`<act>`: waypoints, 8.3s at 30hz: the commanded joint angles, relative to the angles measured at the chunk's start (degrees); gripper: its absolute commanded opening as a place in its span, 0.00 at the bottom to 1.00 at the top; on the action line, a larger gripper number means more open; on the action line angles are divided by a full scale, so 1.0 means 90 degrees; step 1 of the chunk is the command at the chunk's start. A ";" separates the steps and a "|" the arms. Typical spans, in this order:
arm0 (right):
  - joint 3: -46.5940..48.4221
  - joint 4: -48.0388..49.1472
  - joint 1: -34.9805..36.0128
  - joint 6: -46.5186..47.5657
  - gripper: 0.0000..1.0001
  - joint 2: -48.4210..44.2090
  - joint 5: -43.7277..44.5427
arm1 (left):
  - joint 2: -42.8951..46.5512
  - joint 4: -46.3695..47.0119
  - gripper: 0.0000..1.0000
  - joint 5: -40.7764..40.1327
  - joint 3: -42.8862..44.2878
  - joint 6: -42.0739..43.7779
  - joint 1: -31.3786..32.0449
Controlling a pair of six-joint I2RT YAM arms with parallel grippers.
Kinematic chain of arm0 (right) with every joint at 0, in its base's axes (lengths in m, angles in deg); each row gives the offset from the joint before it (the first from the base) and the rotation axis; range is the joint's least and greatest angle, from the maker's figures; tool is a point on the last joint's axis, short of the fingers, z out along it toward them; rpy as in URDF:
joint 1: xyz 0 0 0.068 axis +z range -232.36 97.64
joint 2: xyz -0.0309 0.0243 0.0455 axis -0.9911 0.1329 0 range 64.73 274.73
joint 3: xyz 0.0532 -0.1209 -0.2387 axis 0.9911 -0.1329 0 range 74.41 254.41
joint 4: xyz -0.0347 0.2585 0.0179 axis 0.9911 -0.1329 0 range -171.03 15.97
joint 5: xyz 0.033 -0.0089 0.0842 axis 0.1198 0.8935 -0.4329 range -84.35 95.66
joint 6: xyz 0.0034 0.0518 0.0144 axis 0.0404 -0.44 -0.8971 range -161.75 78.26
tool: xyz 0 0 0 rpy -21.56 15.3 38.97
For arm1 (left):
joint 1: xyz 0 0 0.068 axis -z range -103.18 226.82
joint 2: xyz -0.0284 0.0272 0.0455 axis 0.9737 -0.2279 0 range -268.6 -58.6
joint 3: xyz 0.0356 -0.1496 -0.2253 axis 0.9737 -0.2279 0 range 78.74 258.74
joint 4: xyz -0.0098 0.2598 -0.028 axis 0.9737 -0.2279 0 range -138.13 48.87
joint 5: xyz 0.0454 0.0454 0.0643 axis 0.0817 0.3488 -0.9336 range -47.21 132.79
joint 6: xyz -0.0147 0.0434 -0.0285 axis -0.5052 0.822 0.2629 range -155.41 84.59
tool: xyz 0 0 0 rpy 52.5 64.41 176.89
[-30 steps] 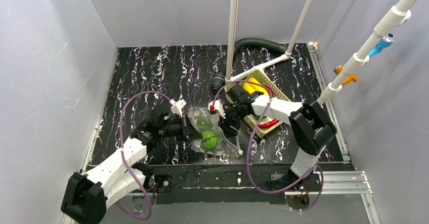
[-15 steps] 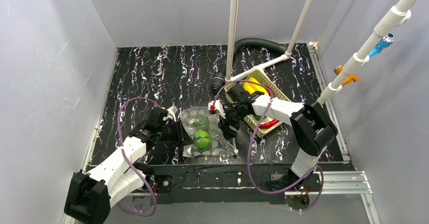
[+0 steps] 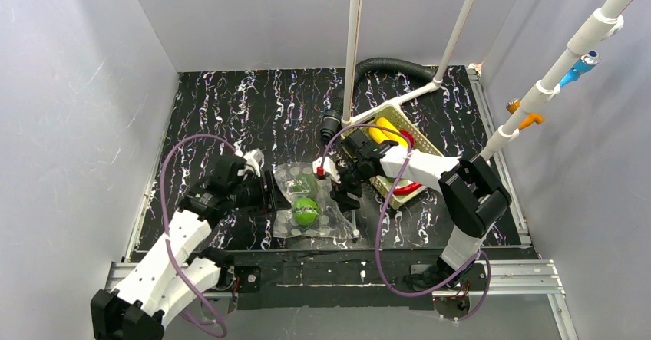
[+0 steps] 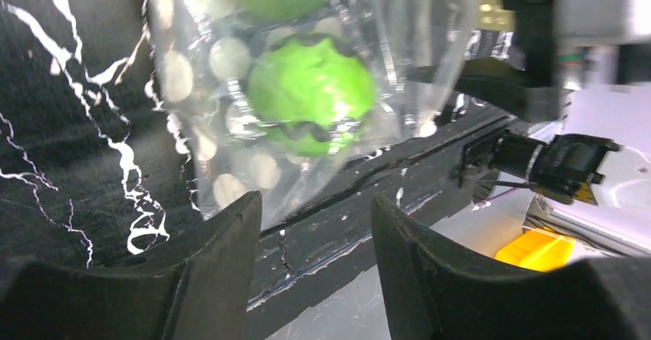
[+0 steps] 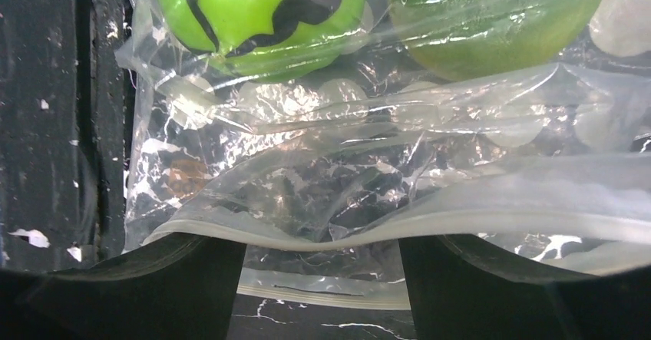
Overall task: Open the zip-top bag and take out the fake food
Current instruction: Pick up the fake fruit from the zipper food storage bag, then place the fake fruit in the bin.
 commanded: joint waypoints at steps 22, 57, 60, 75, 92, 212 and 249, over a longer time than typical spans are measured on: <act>-0.0344 -0.0227 -0.0103 0.2434 0.81 -0.0348 -0.0763 | -0.2050 0.1103 0.11 0.0037 -0.0189 0.0234 0.0390; -0.0712 0.0882 0.0187 0.2596 0.84 -0.0566 -0.1410 | -0.4626 0.2467 0.11 0.0080 0.1175 0.0240 0.1178; -0.0747 0.1036 0.0243 0.2504 0.84 -0.0542 -0.1254 | -0.4918 0.2470 0.11 0.0085 0.1317 0.0254 0.1334; -0.0586 0.0854 0.0473 0.2299 0.98 -0.0314 -0.1123 | -0.4987 0.2669 0.11 -0.0171 0.1430 -0.0047 0.1432; -0.0169 -0.0067 0.0646 0.2756 0.57 -0.0182 -0.0229 | -0.4097 0.2143 0.10 -0.0959 0.1079 0.0252 0.1458; -0.0205 -0.2019 -0.3988 0.2448 0.13 -0.2302 -0.0045 | -0.1259 0.1176 0.51 -0.1641 -0.0061 0.0162 0.0974; -0.0954 -0.1248 -0.4091 0.1675 0.85 -0.3150 -0.0213 | 0.0502 0.1091 0.98 -0.1841 0.0038 0.0399 0.0867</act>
